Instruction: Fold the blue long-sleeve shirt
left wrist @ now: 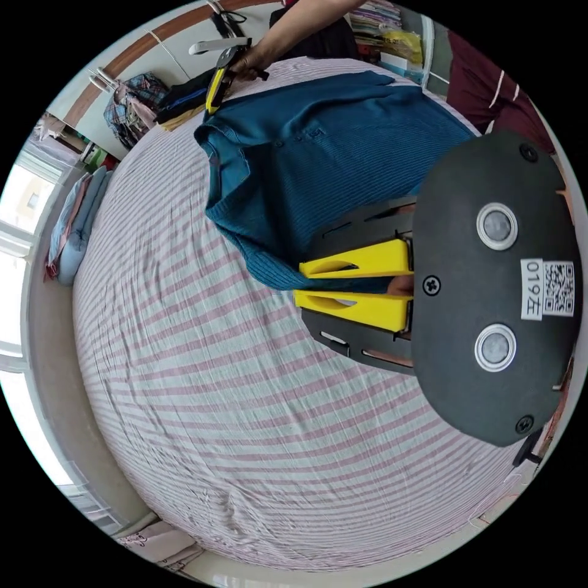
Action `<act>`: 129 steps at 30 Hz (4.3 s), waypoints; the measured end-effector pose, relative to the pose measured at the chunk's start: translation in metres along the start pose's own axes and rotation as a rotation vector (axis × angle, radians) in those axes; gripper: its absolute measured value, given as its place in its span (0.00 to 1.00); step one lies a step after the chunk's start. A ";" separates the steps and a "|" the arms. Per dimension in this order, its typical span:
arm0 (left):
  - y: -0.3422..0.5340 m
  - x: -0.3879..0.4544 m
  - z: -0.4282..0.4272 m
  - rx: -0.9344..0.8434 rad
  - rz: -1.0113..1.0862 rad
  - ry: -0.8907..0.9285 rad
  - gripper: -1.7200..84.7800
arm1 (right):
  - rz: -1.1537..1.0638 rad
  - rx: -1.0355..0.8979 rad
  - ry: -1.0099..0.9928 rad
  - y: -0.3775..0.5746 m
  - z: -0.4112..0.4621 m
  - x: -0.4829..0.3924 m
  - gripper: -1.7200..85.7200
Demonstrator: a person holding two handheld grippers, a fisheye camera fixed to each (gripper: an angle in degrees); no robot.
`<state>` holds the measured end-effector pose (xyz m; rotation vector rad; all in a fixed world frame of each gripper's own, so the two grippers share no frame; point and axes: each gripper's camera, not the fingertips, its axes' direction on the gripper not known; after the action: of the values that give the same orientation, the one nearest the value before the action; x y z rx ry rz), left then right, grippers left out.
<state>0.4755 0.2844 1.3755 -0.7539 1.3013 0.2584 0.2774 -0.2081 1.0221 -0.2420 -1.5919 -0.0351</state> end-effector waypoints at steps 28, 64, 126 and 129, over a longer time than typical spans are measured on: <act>-0.033 0.101 0.032 -0.166 0.027 0.263 0.03 | -0.362 -0.134 -0.099 -0.004 0.054 -0.099 0.01; 0.398 0.489 -0.044 -0.224 0.301 0.158 0.09 | -0.295 -0.264 -0.189 0.365 0.006 -0.281 0.10; 0.601 0.580 -0.050 -0.230 0.355 0.048 0.16 | 0.116 -0.414 -0.186 0.569 0.158 -0.209 0.09; 0.622 0.581 -0.039 -0.308 0.387 0.052 0.16 | 0.015 -0.437 -0.166 0.585 0.159 -0.210 0.11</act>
<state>0.2518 0.5841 0.6104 -0.7649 1.4705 0.7682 0.2271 0.3630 0.7334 -0.6094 -1.7355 -0.3614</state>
